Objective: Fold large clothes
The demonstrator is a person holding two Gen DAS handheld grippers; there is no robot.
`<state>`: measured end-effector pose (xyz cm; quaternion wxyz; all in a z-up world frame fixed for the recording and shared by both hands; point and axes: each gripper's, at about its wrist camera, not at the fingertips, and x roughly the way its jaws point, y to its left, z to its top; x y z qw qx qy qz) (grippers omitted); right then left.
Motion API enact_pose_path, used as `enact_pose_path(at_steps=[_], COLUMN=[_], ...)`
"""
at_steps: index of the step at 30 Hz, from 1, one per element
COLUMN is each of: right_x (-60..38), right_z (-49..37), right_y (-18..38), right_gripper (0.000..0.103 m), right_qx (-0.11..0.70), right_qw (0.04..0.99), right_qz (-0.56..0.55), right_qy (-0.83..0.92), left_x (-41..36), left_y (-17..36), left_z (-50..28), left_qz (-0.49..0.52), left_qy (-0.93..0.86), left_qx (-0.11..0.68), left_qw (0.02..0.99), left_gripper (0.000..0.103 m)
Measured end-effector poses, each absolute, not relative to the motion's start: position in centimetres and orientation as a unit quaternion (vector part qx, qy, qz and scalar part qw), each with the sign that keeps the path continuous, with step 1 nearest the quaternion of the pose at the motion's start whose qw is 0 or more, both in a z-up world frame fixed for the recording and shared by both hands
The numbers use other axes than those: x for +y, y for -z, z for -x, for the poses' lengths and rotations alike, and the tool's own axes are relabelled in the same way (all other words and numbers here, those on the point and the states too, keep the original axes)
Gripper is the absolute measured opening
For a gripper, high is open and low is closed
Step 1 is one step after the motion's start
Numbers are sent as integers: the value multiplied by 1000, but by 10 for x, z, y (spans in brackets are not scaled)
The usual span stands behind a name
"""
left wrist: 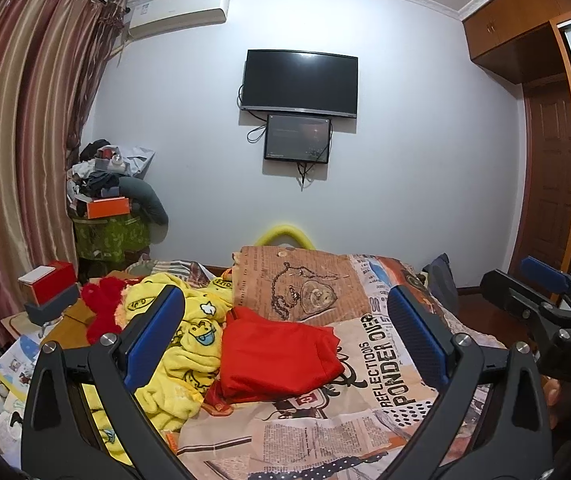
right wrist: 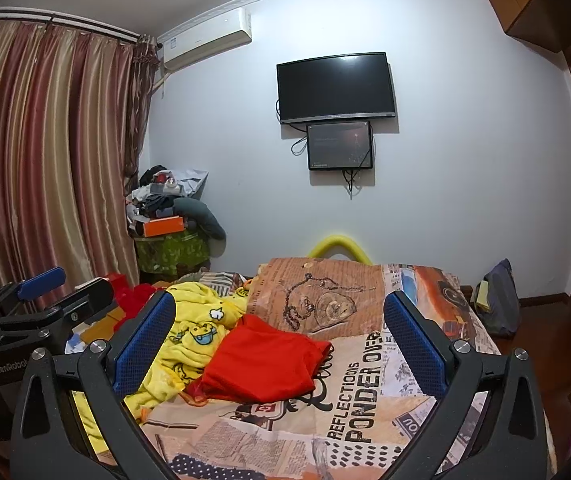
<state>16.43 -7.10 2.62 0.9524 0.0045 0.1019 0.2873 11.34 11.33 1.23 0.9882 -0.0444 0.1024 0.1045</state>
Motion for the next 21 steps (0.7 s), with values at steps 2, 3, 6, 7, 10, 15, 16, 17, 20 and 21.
enact_pose_path(at_steps=[2,3,6,7,10,15,16,17,20,21], right_x=[-72,-72,-74,-74,-76,-76,-76,-77,-76,-76], right_z=[-165,-165,-165,-165,-166,-168,-168,-168,-168,-168], right_y=[-27,-27,-26,-26,-26,-26,-26,-26,-24,-24], right_gripper=[103,103,103,103,103,103,103,103,103,103], right_qx=[102,103,102,103,104,108,109,110,112,112], right_qw=[952,952,953,953,953,953,952,952,953,952], right_qz=[-7,-8,-11,-12,-16,-20,-21,-22,-22,-22], right_qy=[-288,-288,-286,-285,-286,-284,-284,-284,-282,-283], left_x=[113,113,114,114,114,112,112,111,111,111], left_y=[-12,-12,-12,-12,-12,-12,-12,-12,-12,-12], left_z=[-114,-114,-116,-116,-117,-116,-116,-116,-117,-117], left_qz=[45,46,48,49,49,49,48,48,47,46], left_qy=[-104,-102,-97,-97,-96,-95,-93,-94,-91,-92], left_qx=[103,105,110,111,111,111,111,111,113,113], left_qw=[988,988,988,988,988,988,988,988,988,988], left_gripper=[102,102,102,102,102,102,102,102,102,102])
